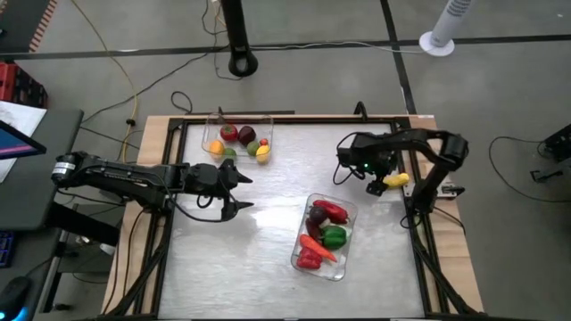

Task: Sort produce into baskets
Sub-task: Put the corn into the bottom transparent bin, then return to Home Position

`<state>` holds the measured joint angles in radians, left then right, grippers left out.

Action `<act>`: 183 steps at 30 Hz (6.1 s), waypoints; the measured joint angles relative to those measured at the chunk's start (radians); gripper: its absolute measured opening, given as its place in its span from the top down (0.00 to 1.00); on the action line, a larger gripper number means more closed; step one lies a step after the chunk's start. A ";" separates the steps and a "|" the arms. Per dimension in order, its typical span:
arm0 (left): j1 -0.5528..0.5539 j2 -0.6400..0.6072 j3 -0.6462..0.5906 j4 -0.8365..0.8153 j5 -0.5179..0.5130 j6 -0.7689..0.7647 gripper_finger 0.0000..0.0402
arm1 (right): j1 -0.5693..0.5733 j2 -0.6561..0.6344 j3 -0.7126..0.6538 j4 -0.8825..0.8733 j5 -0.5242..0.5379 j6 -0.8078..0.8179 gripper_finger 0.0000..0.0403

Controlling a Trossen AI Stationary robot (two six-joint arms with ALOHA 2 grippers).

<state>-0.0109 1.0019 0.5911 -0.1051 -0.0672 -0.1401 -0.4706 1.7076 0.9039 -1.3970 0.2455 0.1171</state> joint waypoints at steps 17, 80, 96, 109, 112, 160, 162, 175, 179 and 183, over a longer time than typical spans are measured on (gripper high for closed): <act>-0.001 0.000 0.000 -0.055 0.000 0.010 0.10 | -0.032 0.152 -0.028 0.059 0.014 -0.014 0.42; -0.179 -0.612 -0.226 0.112 -0.322 0.116 0.10 | 0.773 -1.040 -0.377 1.229 0.278 0.113 0.26; -0.177 -0.854 -0.256 -0.053 -0.368 0.098 0.10 | 0.479 -1.523 -0.662 1.297 0.093 0.059 0.28; -0.177 -0.968 -0.471 0.045 -0.416 0.065 0.10 | 0.449 -1.592 -0.891 1.501 0.092 0.087 0.28; -0.177 -1.004 -0.512 0.048 -0.417 0.030 0.10 | 0.451 -1.592 -0.895 1.501 0.089 0.070 0.28; -0.177 -0.969 -0.542 0.058 -0.464 0.094 0.10 | 0.449 -1.589 -0.899 1.457 0.045 0.067 0.28; -0.177 -0.969 -0.542 0.057 -0.464 0.094 0.10 | 0.449 -1.589 -0.899 1.457 0.045 0.067 0.28; -0.177 -0.969 -0.542 0.057 -0.464 0.093 0.10 | 0.449 -1.589 -0.899 1.457 0.045 0.067 0.28; -0.177 -0.969 -0.542 0.057 -0.464 0.093 0.10 | 0.449 -1.589 -0.900 1.457 0.045 0.067 0.28; -0.177 -0.969 -0.542 0.057 -0.464 0.094 0.10 | 0.449 -1.589 -0.900 1.457 0.044 0.067 0.28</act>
<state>-0.1874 0.0326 0.0486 -0.0483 -0.5308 -0.0463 -0.0216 0.1188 0.0044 0.0596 0.2900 0.1844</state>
